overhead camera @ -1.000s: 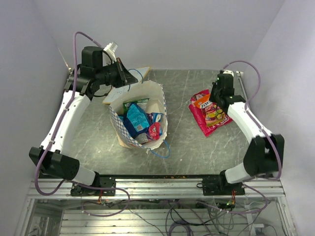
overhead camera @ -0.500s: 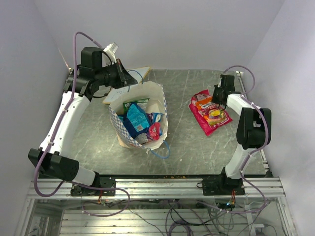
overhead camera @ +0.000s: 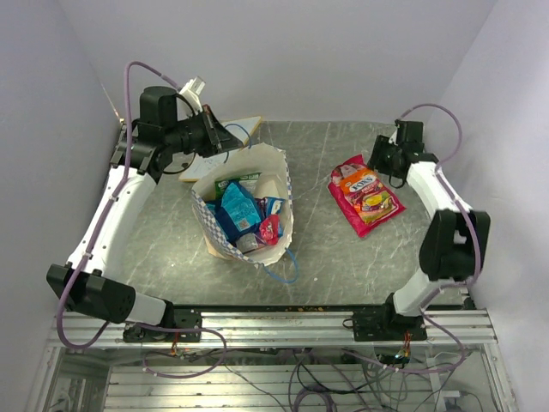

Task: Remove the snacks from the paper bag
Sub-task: Place the snack at the center of the board, then take out the snack from the paper bag.

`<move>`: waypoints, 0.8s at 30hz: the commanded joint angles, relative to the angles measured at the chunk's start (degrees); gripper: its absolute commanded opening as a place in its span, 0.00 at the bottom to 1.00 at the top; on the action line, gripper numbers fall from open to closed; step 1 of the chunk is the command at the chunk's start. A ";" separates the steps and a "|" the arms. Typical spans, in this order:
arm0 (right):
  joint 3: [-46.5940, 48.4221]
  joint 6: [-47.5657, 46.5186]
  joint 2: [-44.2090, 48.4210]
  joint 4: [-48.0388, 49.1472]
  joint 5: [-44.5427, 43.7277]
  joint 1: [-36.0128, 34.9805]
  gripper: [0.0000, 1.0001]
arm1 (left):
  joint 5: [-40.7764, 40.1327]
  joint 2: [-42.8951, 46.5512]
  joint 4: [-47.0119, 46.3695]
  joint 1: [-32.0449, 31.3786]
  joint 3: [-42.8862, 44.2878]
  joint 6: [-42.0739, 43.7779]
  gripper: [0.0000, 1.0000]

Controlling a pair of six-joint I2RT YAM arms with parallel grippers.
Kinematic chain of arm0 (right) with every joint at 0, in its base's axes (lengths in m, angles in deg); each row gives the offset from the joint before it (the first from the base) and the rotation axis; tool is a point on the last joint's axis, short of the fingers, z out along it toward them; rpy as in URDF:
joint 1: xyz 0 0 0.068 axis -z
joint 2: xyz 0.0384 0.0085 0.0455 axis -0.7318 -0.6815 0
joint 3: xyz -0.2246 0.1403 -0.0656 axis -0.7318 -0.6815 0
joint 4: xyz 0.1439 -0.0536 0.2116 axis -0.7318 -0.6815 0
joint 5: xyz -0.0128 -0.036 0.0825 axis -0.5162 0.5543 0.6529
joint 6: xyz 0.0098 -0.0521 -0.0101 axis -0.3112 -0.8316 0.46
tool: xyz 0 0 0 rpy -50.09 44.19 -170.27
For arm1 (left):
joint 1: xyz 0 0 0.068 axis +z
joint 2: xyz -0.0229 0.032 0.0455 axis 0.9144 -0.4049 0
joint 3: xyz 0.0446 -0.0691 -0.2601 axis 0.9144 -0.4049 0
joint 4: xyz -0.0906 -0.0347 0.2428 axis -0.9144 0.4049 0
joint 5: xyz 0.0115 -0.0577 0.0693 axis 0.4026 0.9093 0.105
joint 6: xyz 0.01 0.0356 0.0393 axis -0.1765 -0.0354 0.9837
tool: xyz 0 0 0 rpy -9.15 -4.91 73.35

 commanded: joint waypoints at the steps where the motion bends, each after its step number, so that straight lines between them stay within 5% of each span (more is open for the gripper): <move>1: -8.62 4.79 12.18 -2.16 7.27 -0.01 0.58 | 4.29 2.49 -7.48 -0.57 -1.19 -3.57 0.07; 9: -18.86 9.40 26.13 -5.41 18.24 -6.40 0.59 | 4.94 4.17 -11.75 -0.94 -3.66 -7.86 0.07; 24: -1.80 11.57 30.42 -12.58 13.76 -25.77 0.58 | -1.70 8.90 -6.84 -12.22 -4.31 -10.25 0.07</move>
